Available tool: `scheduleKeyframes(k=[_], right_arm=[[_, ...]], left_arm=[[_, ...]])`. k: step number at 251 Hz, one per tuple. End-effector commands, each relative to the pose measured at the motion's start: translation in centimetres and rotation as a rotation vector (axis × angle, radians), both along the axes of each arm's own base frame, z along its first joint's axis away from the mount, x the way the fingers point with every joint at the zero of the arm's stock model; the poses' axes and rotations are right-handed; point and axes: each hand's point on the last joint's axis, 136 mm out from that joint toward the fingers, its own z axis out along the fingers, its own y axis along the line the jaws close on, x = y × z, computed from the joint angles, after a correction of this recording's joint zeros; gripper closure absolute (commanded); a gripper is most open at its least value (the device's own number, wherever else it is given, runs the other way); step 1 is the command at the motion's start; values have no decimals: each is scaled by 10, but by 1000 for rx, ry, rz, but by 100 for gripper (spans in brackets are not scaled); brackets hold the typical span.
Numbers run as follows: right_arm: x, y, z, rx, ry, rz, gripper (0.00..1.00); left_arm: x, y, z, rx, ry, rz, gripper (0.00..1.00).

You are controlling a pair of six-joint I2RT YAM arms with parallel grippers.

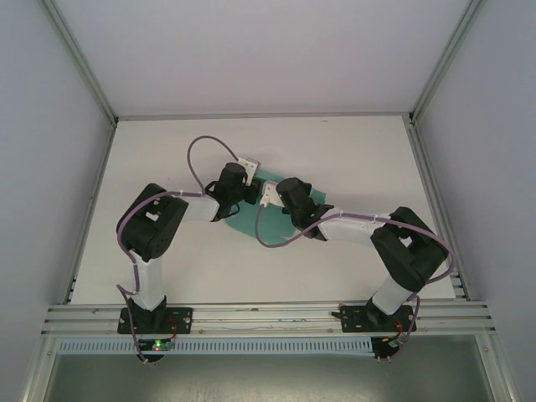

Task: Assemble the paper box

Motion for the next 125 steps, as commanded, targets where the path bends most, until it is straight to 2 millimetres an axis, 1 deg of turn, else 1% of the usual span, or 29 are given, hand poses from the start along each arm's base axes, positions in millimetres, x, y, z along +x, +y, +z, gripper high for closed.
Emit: scheduleKeyframes(k=[1, 6, 25, 37, 52, 55, 62, 66, 79, 91, 96, 100, 113, 117, 119, 125], right_arm=[[-56, 15, -72, -7, 326, 148, 100], [-53, 15, -70, 4, 316, 132, 100], [-48, 15, -63, 52, 300, 78, 100], [-44, 14, -60, 93, 295, 39, 100], [-39, 11, -55, 160, 289, -14, 80], [-37, 10, -53, 180, 282, -25, 75], [-34, 8, -48, 226, 271, -51, 59], [-32, 7, -44, 254, 263, -65, 52], [-25, 0, -28, 355, 223, -112, 44], [-18, -10, -8, 457, 172, -165, 37], [-16, -16, 1, 499, 150, -185, 32], [-15, -20, 6, 528, 139, -199, 24], [-17, -29, 22, 624, 130, -217, 14], [-18, -32, 26, 655, 131, -223, 4], [-18, -34, 28, 669, 131, -227, 2], [-21, -37, 33, 716, 142, -232, 2]], left_arm=[[10, 21, -9, 63, 37, 206, 100], [10, 28, -12, 86, 50, 240, 100], [4, 41, -19, 140, 59, 309, 100], [-1, 36, -22, 125, 57, 268, 100], [-7, 28, -24, 91, 63, 223, 100], [-7, 26, -22, 83, 64, 215, 100], [-8, 23, -21, 72, 70, 198, 100], [-9, 22, -19, 65, 70, 191, 100], [-10, 21, -12, 43, 64, 184, 100], [-10, 20, -4, 19, 60, 181, 100], [-10, 21, -1, 5, 59, 184, 100], [-10, 20, 3, -8, 58, 182, 100], [-11, 21, 12, -59, 65, 175, 100], [-11, 22, 15, -78, 67, 179, 100], [-11, 22, 17, -88, 67, 179, 100], [-11, 23, 21, -120, 73, 178, 100]])
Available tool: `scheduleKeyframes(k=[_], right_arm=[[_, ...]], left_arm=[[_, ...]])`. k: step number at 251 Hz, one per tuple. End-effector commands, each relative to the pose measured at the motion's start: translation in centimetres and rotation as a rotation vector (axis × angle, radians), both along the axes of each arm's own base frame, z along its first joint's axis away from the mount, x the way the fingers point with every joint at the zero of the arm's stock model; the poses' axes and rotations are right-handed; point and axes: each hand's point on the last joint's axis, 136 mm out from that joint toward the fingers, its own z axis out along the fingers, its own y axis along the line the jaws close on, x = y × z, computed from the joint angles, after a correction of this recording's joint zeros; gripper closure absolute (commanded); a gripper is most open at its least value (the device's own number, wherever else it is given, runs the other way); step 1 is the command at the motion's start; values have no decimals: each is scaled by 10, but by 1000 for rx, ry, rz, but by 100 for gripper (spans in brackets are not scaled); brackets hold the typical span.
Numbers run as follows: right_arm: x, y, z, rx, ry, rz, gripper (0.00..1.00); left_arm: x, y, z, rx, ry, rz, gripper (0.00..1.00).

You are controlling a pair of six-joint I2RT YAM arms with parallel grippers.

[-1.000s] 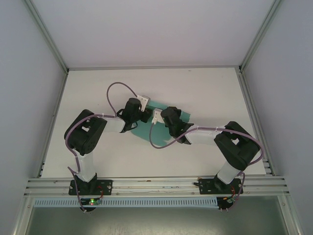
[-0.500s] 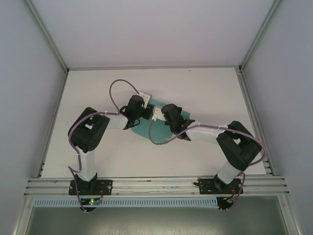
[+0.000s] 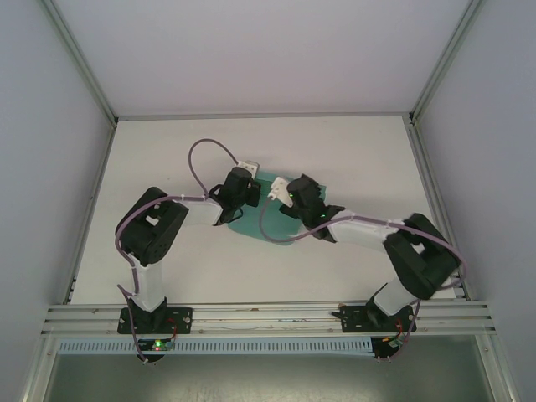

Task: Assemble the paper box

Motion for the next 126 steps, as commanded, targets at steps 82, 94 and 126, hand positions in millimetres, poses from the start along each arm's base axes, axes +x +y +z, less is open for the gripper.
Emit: scheduleKeyframes(k=[82, 94, 126], right_arm=[[-14, -11, 66, 820, 246, 0, 4], [-11, -1, 71, 870, 292, 33, 7], [-9, 22, 77, 928, 387, 125, 26]], left_arm=[[-8, 2, 63, -397, 48, -89, 100], [-8, 4, 62, -392, 53, -80, 100], [-11, 0, 65, -398, 53, -111, 100]])
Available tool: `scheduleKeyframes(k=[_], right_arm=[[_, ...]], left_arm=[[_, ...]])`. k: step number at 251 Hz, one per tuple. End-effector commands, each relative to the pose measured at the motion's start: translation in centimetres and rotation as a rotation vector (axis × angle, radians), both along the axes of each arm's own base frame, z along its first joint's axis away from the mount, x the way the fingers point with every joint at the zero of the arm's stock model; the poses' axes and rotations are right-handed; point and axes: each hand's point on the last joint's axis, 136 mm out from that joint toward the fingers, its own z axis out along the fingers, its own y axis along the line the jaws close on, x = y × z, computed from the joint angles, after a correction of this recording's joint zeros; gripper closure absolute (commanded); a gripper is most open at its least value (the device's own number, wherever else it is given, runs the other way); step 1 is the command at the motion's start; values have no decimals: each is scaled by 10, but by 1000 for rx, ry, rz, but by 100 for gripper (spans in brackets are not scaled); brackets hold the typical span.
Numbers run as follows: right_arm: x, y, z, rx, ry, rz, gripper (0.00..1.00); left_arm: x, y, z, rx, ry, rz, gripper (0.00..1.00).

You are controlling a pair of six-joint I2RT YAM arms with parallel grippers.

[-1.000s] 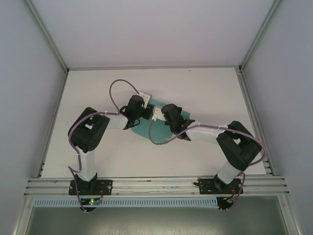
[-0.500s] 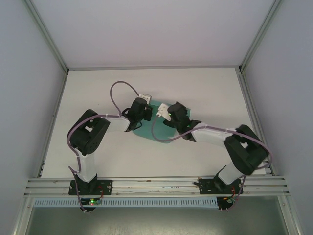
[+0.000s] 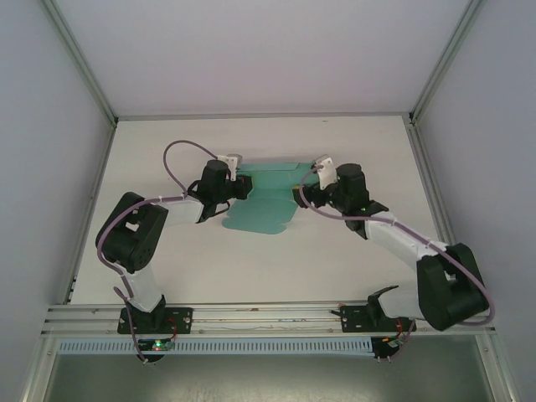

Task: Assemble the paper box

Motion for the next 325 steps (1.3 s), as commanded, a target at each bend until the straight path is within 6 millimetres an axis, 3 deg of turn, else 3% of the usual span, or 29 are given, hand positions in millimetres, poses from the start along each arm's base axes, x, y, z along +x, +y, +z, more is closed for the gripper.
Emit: scheduleKeyframes(k=[1, 57, 83, 107, 122, 140, 201, 220, 255, 280, 325], right_arm=[[-4, 36, 26, 192, 70, 149, 27], [2, 36, 27, 213, 70, 146, 84], [-4, 34, 37, 204, 49, 152, 100], [-11, 33, 45, 169, 10, 139, 100], [-18, 36, 50, 144, -29, 148, 100], [-23, 39, 54, 114, -74, 140, 100], [-24, 39, 66, 118, -115, 108, 100], [-23, 41, 67, 120, -117, 119, 100], [-20, 45, 67, 136, -112, 126, 100], [-22, 50, 69, 181, -112, 155, 100], [-37, 64, 71, 229, -76, 283, 100]], left_arm=[[-2, -11, 27, -63, -51, -50, 100], [1, -8, 26, -26, -36, -37, 100], [13, 17, 8, 92, 43, 107, 100], [22, 50, -8, 221, 137, 297, 100], [22, 74, -19, 302, 213, 437, 93], [19, 102, -27, 415, 303, 587, 97], [16, 130, -28, 563, 323, 694, 100], [16, 127, -24, 562, 306, 663, 100], [23, 85, -9, 423, 208, 432, 100], [21, 61, 6, 332, 136, 301, 85], [11, 27, 30, 149, 33, 115, 74]])
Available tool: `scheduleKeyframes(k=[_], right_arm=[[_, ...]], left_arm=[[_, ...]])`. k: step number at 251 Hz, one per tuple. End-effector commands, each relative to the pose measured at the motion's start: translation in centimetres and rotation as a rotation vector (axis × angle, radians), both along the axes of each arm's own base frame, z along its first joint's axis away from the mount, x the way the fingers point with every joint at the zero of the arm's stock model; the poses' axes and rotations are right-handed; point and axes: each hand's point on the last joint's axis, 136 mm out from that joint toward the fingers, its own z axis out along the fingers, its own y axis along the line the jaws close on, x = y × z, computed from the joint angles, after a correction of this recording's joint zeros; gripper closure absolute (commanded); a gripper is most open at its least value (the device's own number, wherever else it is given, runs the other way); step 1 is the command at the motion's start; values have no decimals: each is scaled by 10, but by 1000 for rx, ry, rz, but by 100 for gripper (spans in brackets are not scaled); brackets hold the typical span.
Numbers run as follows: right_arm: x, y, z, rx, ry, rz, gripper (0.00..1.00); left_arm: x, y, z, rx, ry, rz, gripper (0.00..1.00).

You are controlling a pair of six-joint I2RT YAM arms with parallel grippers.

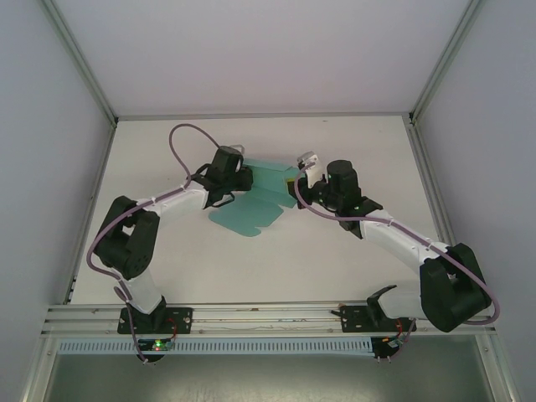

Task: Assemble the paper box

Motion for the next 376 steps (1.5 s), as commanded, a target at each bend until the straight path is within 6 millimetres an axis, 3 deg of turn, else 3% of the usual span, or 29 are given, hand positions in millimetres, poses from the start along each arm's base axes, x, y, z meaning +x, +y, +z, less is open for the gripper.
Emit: scheduleKeyframes(k=[1, 72, 109, 187, 215, 247, 263, 280, 296, 314, 324, 346, 376], right_arm=[[-11, 15, 32, 99, -61, 122, 100], [-25, 13, 29, 124, 4, 207, 100], [-26, 12, 25, 98, 9, 216, 100], [-21, 11, 23, 99, 17, 194, 100], [-18, 9, 25, 95, -1, 175, 100], [-16, 9, 28, 99, -1, 170, 100], [-16, 9, 26, 98, 3, 171, 100], [-13, 6, 24, 92, 10, 144, 86], [-8, -1, 22, 82, 12, 82, 62], [-3, -11, 24, 63, 1, 17, 46], [-1, -18, 26, 41, -8, -18, 29], [6, -36, 43, 1, -51, -122, 3], [16, -58, 82, 16, -174, -261, 1]], left_arm=[[6, 12, 10, -32, -93, -38, 73], [-1, 11, 35, -207, -150, -111, 61], [-15, 1, 52, -285, -207, -221, 50], [-23, -5, 51, -294, -188, -272, 43], [-25, -5, 47, -295, -171, -271, 54], [-24, -3, 41, -277, -157, -255, 89], [-22, 1, 40, -261, -157, -236, 99], [-19, 5, 40, -232, -166, -204, 100], [-15, 12, 40, -197, -178, -153, 100], [-10, 22, 37, -148, -183, -81, 100], [-9, 23, 36, -129, -190, -76, 100], [-8, 28, 33, -89, -194, -37, 100], [-6, 34, 26, -18, -189, 3, 100]])
